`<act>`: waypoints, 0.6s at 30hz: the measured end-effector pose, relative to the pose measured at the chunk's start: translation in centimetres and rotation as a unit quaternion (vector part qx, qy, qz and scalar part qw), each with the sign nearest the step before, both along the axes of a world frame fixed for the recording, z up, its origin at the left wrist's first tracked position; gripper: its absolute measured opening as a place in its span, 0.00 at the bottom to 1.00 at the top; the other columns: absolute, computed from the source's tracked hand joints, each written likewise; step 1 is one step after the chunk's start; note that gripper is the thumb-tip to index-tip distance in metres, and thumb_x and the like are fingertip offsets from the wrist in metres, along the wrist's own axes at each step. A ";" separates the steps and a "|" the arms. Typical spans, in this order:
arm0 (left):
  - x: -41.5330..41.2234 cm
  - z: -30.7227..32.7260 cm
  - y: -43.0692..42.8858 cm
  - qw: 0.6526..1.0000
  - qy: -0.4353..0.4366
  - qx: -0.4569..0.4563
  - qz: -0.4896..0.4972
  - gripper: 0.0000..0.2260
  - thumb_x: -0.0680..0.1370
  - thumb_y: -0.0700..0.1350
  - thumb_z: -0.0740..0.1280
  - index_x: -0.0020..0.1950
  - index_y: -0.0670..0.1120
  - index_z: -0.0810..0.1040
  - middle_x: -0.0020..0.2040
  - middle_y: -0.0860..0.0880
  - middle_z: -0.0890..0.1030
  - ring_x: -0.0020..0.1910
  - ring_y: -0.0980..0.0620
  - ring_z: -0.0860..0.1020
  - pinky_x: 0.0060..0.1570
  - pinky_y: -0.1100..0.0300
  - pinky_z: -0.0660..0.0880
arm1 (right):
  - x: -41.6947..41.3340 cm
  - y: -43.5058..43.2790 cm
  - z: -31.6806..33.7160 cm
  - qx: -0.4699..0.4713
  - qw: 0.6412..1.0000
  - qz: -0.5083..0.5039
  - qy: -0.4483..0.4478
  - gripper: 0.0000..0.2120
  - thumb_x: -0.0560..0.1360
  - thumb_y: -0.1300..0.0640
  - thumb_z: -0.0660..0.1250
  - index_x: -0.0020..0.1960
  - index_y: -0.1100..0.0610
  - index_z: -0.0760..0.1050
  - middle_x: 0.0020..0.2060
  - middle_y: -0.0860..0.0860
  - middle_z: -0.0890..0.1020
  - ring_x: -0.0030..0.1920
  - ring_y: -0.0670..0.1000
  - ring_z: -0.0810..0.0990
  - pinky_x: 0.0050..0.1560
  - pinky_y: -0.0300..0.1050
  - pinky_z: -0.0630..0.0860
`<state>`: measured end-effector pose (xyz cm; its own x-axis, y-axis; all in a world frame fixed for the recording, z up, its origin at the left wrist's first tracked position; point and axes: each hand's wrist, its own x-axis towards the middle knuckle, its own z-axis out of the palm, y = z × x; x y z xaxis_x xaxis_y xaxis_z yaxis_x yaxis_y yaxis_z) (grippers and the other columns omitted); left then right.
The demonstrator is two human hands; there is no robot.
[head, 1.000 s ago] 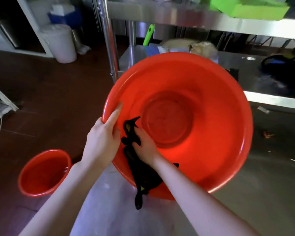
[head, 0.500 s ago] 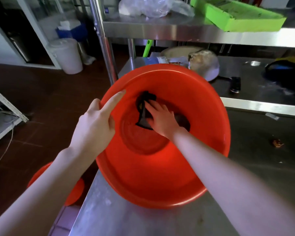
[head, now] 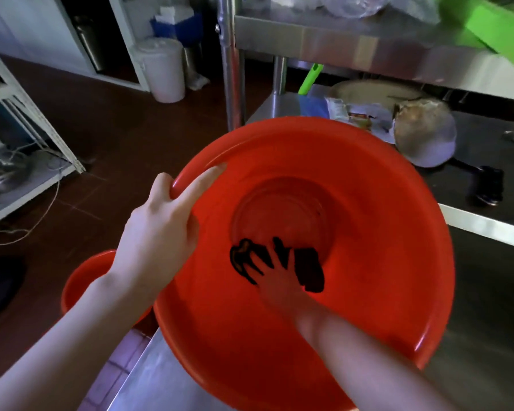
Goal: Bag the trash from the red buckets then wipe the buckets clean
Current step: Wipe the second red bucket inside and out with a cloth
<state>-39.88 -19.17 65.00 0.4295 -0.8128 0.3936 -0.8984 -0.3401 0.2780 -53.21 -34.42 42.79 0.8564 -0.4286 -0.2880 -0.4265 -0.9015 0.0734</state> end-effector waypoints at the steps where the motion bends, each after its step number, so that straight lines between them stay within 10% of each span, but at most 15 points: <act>1: 0.1 0.0 0.0 1.000 -0.001 -0.002 0.002 0.36 0.74 0.34 0.67 0.77 0.60 0.62 0.46 0.44 0.66 0.26 0.43 0.70 0.26 0.50 0.76 | 0.4 0.0 0.1 -0.046 0.999 0.020 -0.016 0.26 0.80 0.52 0.55 0.77 0.44 0.58 0.79 0.47 0.55 0.78 0.62 0.45 0.67 0.78 0.44; 8: 0.1 -0.3 0.0 1.000 -0.009 -0.001 0.012 0.35 0.74 0.34 0.67 0.77 0.59 0.63 0.46 0.44 0.65 0.25 0.45 0.68 0.25 0.51 0.75 | 2.2 1.2 0.4 -0.116 0.991 0.065 -0.018 0.23 0.79 0.60 0.53 0.74 0.56 0.64 0.73 0.53 0.65 0.67 0.58 0.69 0.62 0.53 0.71; 12: 0.3 -0.3 0.2 1.000 0.000 -0.009 0.008 0.35 0.74 0.33 0.67 0.77 0.58 0.64 0.46 0.43 0.66 0.26 0.45 0.68 0.26 0.51 0.75 | 2.1 0.0 0.2 -0.027 0.988 0.149 0.016 0.25 0.80 0.64 0.52 0.77 0.62 0.56 0.78 0.56 0.55 0.77 0.60 0.52 0.74 0.60 0.54; 18: 0.2 -0.4 0.1 1.000 0.006 -0.018 0.003 0.35 0.73 0.32 0.67 0.76 0.58 0.65 0.46 0.43 0.67 0.27 0.44 0.68 0.28 0.51 0.75 | 5.8 -1.0 2.8 0.001 0.998 0.015 -0.065 0.29 0.81 0.52 0.57 0.79 0.55 0.52 0.79 0.52 0.53 0.75 0.57 0.57 0.76 0.57 0.49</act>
